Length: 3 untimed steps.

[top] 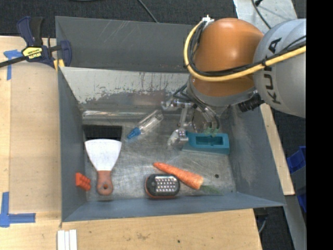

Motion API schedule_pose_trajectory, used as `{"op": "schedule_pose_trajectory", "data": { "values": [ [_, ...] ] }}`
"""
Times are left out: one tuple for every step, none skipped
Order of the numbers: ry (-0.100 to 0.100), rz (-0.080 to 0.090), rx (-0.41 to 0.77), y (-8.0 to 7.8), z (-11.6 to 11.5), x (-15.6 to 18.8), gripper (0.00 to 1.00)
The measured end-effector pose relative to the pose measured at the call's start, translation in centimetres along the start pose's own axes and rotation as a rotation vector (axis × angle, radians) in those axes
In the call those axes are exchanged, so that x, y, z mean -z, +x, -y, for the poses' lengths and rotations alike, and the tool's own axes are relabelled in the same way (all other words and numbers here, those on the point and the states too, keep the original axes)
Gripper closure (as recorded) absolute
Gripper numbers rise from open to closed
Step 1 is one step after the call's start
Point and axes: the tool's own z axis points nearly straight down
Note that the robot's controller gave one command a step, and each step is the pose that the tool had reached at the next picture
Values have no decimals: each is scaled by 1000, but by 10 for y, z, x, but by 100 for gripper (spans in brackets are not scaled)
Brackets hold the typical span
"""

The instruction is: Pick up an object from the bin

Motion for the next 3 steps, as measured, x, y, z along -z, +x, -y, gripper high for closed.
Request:
{"op": "schedule_pose_trajectory", "data": {
  "values": [
    [0,0,0,0,0,0,0],
    [-1,8,-25,-4,-6,-44,0],
    [1,-6,-170,-3,11,-69,0]
  ]
}}
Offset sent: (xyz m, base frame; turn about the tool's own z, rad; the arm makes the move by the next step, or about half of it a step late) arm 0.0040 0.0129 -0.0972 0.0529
